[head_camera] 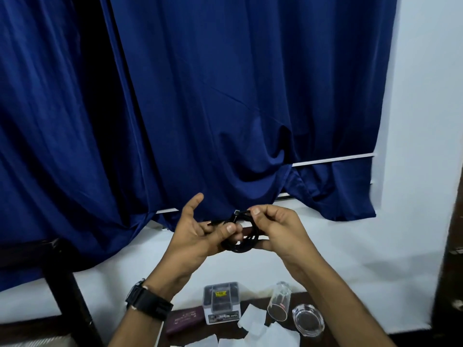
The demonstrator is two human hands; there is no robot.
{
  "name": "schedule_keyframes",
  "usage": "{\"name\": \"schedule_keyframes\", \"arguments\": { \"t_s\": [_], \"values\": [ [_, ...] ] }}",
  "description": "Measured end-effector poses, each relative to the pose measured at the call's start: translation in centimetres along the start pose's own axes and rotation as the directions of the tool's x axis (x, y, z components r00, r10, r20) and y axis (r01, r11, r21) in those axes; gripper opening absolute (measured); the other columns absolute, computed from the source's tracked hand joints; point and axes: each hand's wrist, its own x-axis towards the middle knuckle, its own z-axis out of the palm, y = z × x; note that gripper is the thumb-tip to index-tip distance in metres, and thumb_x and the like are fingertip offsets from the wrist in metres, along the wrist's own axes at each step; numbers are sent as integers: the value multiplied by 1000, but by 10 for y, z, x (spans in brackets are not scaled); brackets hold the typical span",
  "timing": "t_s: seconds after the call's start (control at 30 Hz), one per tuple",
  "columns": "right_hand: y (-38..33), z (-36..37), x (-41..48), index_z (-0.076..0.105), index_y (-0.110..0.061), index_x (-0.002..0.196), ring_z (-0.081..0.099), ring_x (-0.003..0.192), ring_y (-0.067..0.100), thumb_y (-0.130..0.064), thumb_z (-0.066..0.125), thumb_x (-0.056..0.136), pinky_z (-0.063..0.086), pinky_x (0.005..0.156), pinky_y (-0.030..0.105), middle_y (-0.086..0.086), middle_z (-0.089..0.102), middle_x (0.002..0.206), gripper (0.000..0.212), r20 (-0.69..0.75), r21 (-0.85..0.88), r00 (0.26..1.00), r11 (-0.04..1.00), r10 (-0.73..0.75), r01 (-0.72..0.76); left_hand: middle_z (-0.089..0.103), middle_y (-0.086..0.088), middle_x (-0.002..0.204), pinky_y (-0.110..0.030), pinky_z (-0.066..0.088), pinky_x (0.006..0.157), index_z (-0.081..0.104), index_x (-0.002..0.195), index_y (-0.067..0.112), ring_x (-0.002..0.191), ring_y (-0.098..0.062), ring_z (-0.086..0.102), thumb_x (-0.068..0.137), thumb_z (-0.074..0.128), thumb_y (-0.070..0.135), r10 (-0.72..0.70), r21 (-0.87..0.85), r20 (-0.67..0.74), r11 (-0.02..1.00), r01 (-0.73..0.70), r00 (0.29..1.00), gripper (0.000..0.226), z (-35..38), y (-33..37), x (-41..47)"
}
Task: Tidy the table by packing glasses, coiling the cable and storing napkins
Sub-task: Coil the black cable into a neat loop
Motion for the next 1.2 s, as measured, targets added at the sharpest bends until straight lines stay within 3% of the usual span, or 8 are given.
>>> {"name": "schedule_keyframes", "arguments": {
  "t_s": [0.2, 0.33, 0.6, 0.7, 0.83, 0.93, 1.03, 1.2],
  "values": [
    [8, 11, 1, 71, -5, 104, 74, 97, 31, -15, 53, 106, 65, 73, 44, 19, 77, 105, 21, -163, 255, 979, 964, 125, -81, 78, -21, 101, -35, 62, 73, 20, 150, 38, 77, -26, 79, 66, 86, 20, -7, -67, 30, 998, 9, 1000, 108, 1, -5, 3],
    [9, 13, 2, 71, -6, 101, 75, 86, 28, -13, 54, 105, 63, 70, 45, 14, 76, 94, 19, -174, 396, 971, 915, 162, -81, 78, -22, 99, -37, 62, 73, 23, 146, 37, 76, -25, 77, 66, 85, 19, -1, -50, 61, 999, 5, 998, 103, 1, -6, 4],
    [-2, -6, -4, 78, -10, 88, 73, 83, 24, -29, 69, 96, 61, 76, 39, 11, 74, 92, 22, 127, 135, 991, 990, -49, 32, 78, -19, 91, -30, 61, 74, 29, 147, 35, 72, -23, 74, 79, 72, 9, 142, 104, 81, 983, -150, 987, 84, -14, 4, 1],
    [-9, -7, -1, 79, -8, 98, 73, 85, 25, -20, 71, 93, 61, 75, 38, 16, 75, 96, 15, 213, 165, 976, 984, 34, -70, 78, -17, 88, -28, 60, 73, 26, 148, 35, 70, -20, 73, 80, 70, 7, 148, 145, 129, 975, -167, 981, 85, -15, 7, -1],
    [-22, -6, 6, 76, -6, 115, 69, 95, 28, -22, 76, 84, 62, 82, 41, 16, 72, 101, 35, 333, 172, 934, 965, 131, -196, 78, -16, 88, -30, 60, 75, 27, 147, 38, 70, -21, 72, 82, 71, 7, 122, 168, 222, 973, -161, 967, 85, -20, 10, -3],
    [-30, -8, 8, 77, -7, 112, 66, 88, 21, -19, 67, 88, 63, 81, 41, 7, 67, 94, 29, 419, 185, 898, 956, 134, -228, 76, -16, 87, -34, 60, 74, 32, 145, 43, 68, -22, 70, 82, 73, 11, 121, 156, 234, 975, -161, 965, 82, -25, 10, -2],
    [-27, -9, 6, 75, -11, 108, 63, 73, 16, -11, 53, 101, 61, 82, 43, 2, 61, 83, 23, 340, 247, 939, 960, 40, -131, 75, -15, 87, -33, 59, 72, 36, 143, 43, 65, -19, 66, 82, 80, 17, 140, 107, 178, 981, -161, 974, 80, -29, 7, -1],
    [-12, 1, -2, 76, -23, 107, 69, 79, 11, 1, 52, 103, 63, 79, 31, -4, 73, 100, 35, 226, -115, 919, 928, -322, 354, 67, -1, 80, -24, 55, 69, 36, 144, 35, 60, -8, 53, 95, 67, 20, 167, 99, 109, 979, -178, 980, 60, -20, -8, 3]
  ]
}}
